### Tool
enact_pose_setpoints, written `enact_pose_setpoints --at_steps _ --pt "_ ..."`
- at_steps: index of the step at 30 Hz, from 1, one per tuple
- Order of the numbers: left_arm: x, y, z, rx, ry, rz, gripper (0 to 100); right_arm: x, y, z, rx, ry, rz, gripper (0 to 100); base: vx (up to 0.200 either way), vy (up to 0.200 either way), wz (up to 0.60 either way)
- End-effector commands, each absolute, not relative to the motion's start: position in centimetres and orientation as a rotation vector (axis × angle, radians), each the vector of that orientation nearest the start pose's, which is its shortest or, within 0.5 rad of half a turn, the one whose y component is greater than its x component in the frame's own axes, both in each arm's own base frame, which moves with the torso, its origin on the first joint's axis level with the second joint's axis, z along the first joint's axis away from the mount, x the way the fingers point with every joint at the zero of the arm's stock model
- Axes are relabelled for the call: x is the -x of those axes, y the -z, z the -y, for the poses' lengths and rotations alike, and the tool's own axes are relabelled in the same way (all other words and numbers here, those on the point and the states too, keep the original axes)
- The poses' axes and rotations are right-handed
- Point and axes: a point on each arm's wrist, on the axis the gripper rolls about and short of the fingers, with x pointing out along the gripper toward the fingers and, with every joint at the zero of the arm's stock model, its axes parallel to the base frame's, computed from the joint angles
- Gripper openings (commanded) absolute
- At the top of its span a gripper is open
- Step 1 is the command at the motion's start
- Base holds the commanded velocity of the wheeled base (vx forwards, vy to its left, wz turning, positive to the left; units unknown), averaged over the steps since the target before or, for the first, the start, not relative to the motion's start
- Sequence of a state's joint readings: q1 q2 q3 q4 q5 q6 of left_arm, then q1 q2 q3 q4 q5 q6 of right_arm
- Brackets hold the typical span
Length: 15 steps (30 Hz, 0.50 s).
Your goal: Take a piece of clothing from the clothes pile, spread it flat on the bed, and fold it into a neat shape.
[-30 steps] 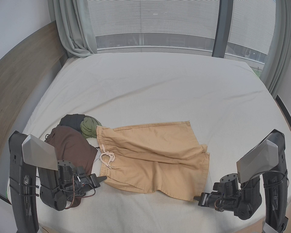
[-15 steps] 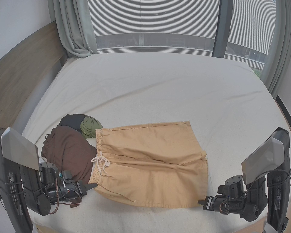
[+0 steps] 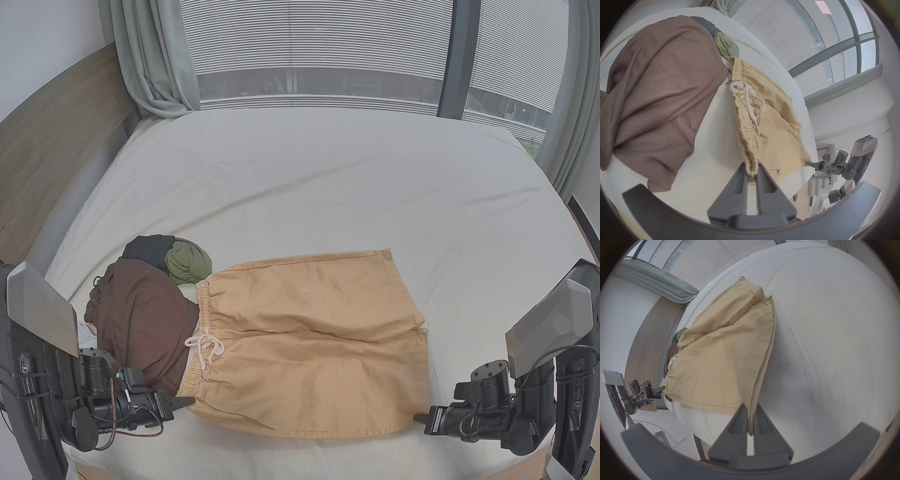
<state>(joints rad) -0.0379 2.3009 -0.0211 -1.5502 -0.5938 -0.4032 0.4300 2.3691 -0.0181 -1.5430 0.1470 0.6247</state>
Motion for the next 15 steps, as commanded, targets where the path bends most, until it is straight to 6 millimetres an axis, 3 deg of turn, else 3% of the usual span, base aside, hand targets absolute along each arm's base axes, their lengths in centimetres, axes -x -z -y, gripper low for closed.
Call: enact_pose_setpoints --at_steps 1,15 --pt "-21.1 3.2 2.0 0.58 0.436 -0.879 0 -19.2 4.1 -9.0 -0.459 -0.262 -0.96 0 0.0 0.0 0.0" --pt "-20.9 4.4 1.5 0.551 0.415 -0.915 0 -18.7 4.3 -8.5 -0.408 -0.244 -1.018 0 0.0 0.0 0.0"
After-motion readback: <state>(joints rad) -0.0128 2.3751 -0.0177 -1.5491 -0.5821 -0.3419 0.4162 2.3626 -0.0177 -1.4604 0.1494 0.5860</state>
